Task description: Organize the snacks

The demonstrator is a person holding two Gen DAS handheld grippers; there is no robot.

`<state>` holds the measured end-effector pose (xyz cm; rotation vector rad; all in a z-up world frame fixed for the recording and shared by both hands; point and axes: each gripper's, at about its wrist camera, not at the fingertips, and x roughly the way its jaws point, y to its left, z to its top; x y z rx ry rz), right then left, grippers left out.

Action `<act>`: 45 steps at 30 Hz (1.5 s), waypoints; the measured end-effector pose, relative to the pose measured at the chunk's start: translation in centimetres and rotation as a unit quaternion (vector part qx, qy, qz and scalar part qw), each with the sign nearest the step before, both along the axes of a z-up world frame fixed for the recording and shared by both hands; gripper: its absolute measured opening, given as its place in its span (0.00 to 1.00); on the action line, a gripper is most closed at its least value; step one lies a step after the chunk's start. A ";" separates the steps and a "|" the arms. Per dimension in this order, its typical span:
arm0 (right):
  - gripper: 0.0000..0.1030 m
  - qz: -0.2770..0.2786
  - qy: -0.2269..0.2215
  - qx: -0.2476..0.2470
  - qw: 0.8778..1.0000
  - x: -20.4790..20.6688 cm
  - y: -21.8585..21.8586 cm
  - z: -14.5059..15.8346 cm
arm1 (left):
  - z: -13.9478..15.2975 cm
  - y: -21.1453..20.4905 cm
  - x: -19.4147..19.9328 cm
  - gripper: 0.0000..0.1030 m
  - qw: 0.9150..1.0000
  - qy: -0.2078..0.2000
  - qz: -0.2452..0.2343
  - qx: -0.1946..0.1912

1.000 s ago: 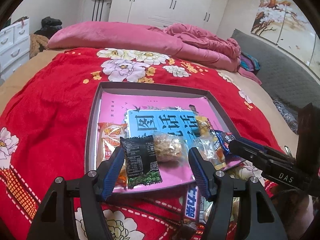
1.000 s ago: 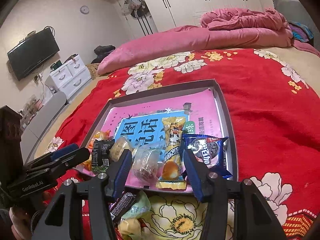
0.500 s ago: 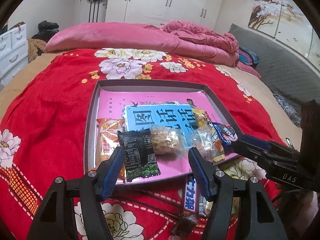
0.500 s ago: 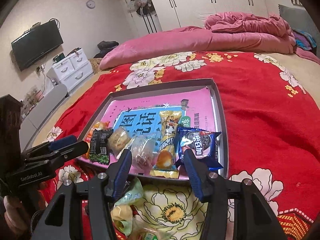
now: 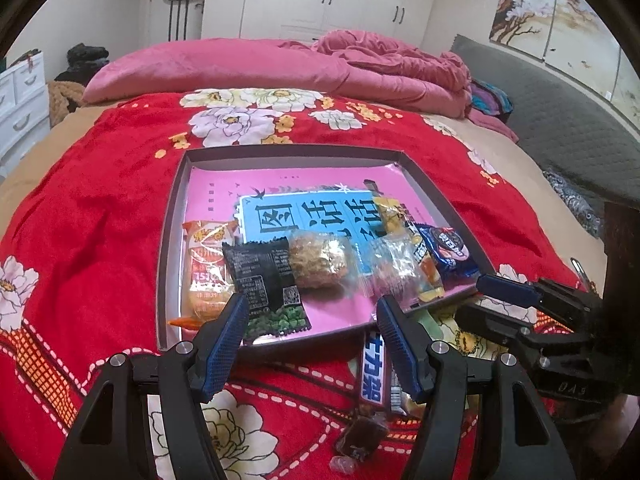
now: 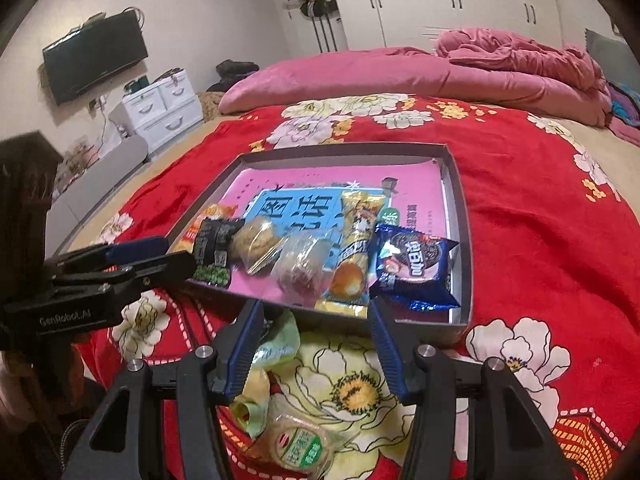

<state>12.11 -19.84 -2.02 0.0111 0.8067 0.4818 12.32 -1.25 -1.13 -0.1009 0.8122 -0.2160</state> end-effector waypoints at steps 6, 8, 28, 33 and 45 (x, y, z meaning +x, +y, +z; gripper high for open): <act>0.52 0.014 0.002 -0.007 1.000 -0.8 0.4 -0.2 | -0.2 -0.1 -0.2 0.66 1.000 0.007 -0.002 -0.009; 0.52 0.020 0.002 -0.011 1.000 -1.0 0.6 -0.2 | -0.3 -0.1 -0.2 0.66 1.000 0.012 -0.001 -0.013; 0.55 0.078 0.015 -0.058 0.995 -2.9 2.5 -1.4 | -1.7 -1.5 -0.3 0.66 0.999 0.047 -0.020 -0.015; 0.55 0.091 0.018 -0.070 0.993 -3.4 2.9 -1.8 | -1.7 -2.0 -0.5 0.66 0.998 0.050 -0.029 -0.016; 0.55 0.123 0.019 -0.112 0.986 -4.0 4.5 -2.9 | -3.5 -2.8 0.0 0.66 0.994 0.098 -0.046 -0.023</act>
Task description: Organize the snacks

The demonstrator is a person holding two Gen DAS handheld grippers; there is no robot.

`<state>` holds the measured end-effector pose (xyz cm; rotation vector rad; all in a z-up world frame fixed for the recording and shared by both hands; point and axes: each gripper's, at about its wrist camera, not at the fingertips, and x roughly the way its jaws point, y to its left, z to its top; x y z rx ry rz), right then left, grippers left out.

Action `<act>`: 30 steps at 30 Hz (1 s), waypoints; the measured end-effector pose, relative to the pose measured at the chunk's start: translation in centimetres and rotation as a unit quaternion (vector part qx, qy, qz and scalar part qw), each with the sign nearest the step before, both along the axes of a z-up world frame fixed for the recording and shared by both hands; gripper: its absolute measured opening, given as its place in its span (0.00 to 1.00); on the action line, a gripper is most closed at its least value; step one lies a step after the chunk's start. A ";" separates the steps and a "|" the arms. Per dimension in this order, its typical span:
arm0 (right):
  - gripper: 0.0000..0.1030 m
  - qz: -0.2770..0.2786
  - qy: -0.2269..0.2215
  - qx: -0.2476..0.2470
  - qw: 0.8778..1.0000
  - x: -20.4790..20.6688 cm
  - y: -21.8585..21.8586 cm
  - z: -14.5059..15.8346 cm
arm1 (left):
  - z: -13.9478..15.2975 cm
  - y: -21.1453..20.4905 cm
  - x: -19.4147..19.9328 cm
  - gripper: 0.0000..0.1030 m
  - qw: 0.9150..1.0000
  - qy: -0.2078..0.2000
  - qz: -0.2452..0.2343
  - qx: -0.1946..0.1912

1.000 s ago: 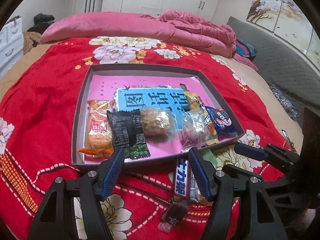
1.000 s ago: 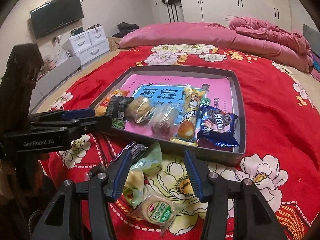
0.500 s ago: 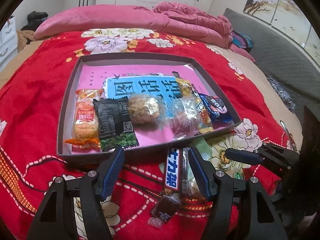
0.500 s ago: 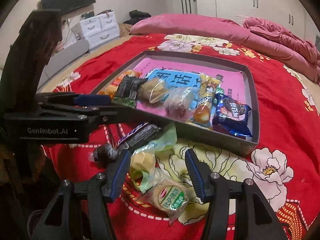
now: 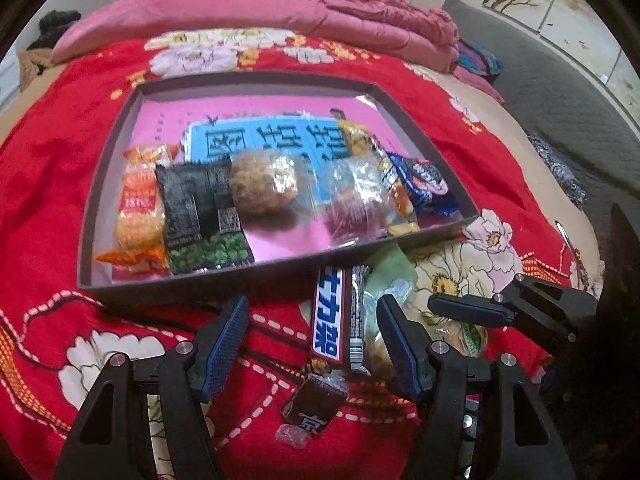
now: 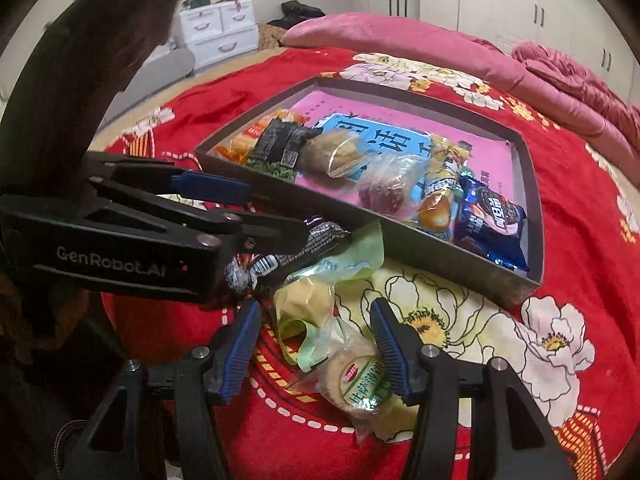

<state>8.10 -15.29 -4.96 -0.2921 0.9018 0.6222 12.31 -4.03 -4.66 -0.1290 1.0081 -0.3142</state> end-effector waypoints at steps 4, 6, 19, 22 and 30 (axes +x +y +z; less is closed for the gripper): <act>0.55 0.002 -0.007 -0.012 1.000 0.1 0.4 -0.2 | -0.5 0.0 0.3 0.66 1.000 0.012 0.000 -0.003; 0.55 0.003 -0.011 -0.021 1.000 0.2 0.6 -0.4 | -0.6 0.1 0.4 0.66 1.000 0.017 0.000 -0.005; 0.56 0.014 -0.027 -0.053 0.998 0.5 1.8 -1.5 | -1.5 -0.5 0.9 0.66 0.999 0.037 -0.001 -0.020; 0.56 0.017 -0.029 -0.054 0.998 0.6 2.0 -1.7 | -1.5 -0.4 0.9 0.64 0.999 0.039 -0.001 -0.029; 0.57 0.021 -0.027 -0.054 0.998 1.3 2.4 -2.4 | -1.8 0.1 1.5 0.62 0.998 0.049 0.003 -0.045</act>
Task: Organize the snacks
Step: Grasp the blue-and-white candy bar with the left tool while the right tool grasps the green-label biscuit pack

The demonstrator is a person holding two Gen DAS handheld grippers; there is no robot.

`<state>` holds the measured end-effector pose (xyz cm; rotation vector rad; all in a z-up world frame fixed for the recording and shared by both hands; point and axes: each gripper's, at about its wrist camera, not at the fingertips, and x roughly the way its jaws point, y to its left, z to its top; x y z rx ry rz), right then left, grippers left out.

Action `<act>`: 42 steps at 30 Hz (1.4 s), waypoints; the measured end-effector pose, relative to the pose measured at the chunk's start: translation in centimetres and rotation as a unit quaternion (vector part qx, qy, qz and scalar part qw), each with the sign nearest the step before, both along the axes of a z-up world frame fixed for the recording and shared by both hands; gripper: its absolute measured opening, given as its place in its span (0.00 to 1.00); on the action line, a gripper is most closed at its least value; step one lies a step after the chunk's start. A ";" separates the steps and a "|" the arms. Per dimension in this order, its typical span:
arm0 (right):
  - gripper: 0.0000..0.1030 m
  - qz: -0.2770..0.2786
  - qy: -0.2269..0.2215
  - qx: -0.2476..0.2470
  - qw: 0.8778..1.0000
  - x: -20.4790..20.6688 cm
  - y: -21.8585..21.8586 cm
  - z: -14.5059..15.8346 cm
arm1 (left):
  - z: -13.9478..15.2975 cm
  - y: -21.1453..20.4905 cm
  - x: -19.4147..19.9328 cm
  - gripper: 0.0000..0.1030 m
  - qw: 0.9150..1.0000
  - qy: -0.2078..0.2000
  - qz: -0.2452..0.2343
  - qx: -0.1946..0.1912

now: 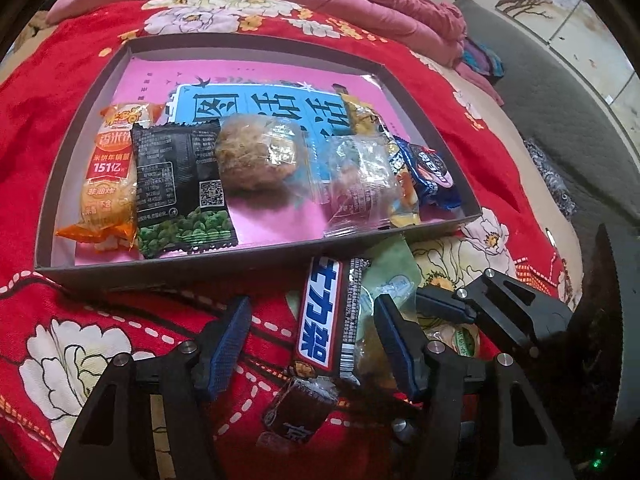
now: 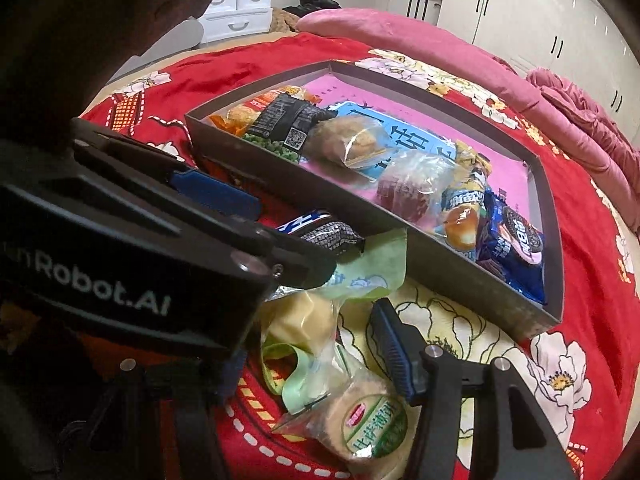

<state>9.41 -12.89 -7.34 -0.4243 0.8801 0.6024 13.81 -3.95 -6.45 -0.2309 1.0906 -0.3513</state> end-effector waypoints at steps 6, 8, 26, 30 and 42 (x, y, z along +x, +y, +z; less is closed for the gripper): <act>0.51 -0.016 0.012 0.007 1.000 0.5 -0.3 0.0 | -0.2 0.2 0.4 0.56 1.000 0.002 0.000 0.002; 0.47 -0.023 0.012 0.009 1.000 0.5 -0.5 0.2 | -0.1 0.2 0.4 0.56 1.000 0.002 0.000 0.000; 0.38 -0.014 -0.018 -0.030 0.999 0.0 -0.5 -0.1 | -0.6 -0.9 0.5 0.38 1.000 0.009 -0.022 0.003; 0.35 -0.018 -0.028 -0.037 0.999 -0.3 -0.1 0.3 | -0.3 -1.2 0.4 0.28 1.000 0.004 -0.027 -0.003; 0.35 -0.043 -0.020 0.039 0.998 -0.1 -1.8 2.9 | 2.1 -0.9 -0.5 0.28 0.998 -0.030 -0.024 -0.041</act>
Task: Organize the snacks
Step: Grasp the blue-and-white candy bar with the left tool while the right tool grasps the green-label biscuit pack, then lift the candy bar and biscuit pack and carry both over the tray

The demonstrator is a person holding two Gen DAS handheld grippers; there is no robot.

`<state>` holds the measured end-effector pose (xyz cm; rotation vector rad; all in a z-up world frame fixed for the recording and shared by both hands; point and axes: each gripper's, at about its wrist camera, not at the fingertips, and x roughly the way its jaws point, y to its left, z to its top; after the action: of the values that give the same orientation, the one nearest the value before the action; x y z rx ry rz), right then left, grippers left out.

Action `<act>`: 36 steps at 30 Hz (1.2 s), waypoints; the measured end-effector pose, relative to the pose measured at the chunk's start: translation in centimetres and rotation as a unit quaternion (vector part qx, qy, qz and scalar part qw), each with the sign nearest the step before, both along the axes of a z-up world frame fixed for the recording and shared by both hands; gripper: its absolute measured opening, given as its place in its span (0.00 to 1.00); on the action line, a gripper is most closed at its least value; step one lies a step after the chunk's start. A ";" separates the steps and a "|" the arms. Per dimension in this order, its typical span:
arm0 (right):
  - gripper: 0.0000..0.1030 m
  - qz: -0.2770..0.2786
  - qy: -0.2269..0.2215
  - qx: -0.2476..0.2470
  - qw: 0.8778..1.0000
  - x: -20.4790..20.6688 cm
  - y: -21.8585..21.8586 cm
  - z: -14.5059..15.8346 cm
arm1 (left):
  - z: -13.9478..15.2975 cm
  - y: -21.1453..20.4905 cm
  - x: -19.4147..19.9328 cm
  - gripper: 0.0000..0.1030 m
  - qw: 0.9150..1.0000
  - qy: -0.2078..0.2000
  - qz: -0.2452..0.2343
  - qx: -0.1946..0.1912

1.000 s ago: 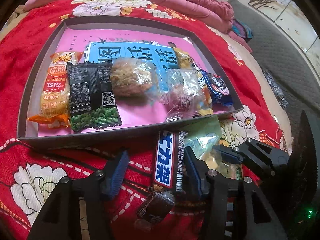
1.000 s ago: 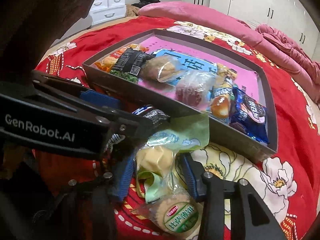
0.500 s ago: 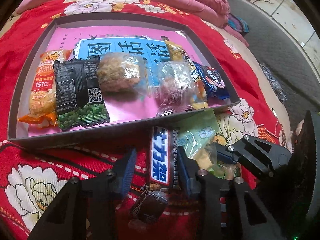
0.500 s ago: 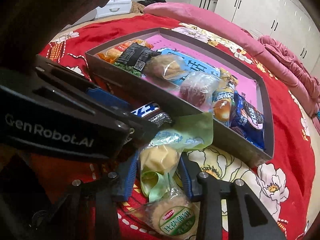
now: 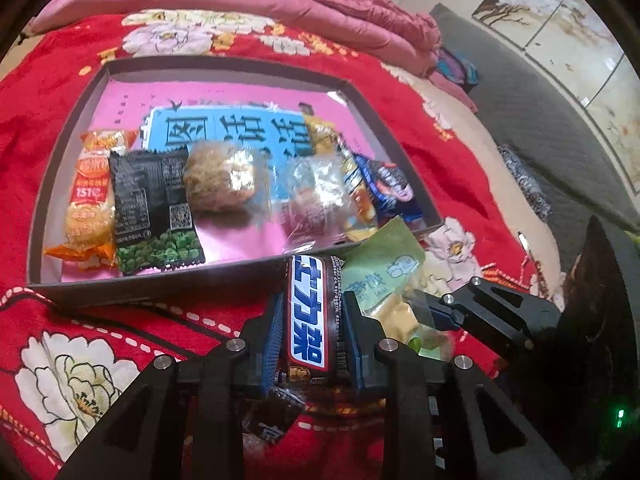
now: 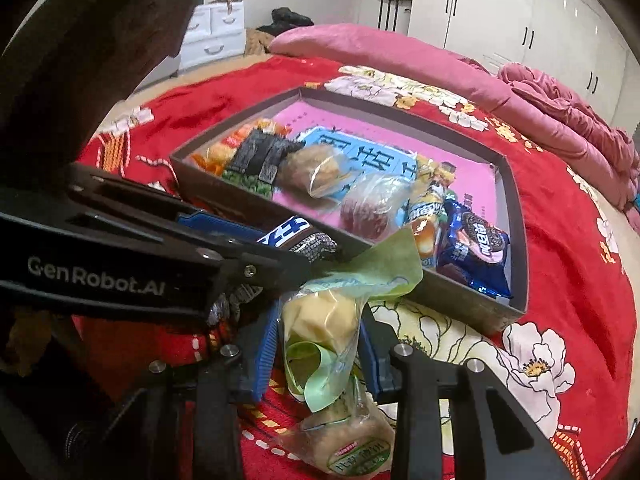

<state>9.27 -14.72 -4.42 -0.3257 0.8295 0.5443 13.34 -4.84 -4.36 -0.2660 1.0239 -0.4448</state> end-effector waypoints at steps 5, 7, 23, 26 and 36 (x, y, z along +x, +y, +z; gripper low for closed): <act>0.35 0.001 -0.008 0.033 0.999 -0.3 -0.6 1.4 | 1.4 1.0 -0.7 0.28 0.999 -0.027 0.011 -0.014; 0.35 0.001 -0.013 0.040 0.999 -0.4 -0.7 1.8 | 1.8 1.6 -0.8 0.28 0.999 -0.036 0.021 -0.023; 0.35 -0.026 -0.032 0.095 0.995 0.1 -2.3 3.7 | 3.1 4.5 -0.6 0.28 0.995 -0.069 0.071 -0.031; 0.35 -0.037 -0.037 0.105 0.993 0.5 -2.8 4.2 | 3.3 4.8 -0.7 0.28 0.994 -0.077 0.078 -0.027; 0.35 -0.061 -0.051 0.127 0.989 1.3 -3.6 5.2 | 3.9 5.4 -0.7 0.28 0.990 -0.098 0.098 -0.007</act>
<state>10.53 -18.33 0.80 -0.0663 0.6682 0.5076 12.62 0.60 -0.49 -0.3247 0.7938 -0.2936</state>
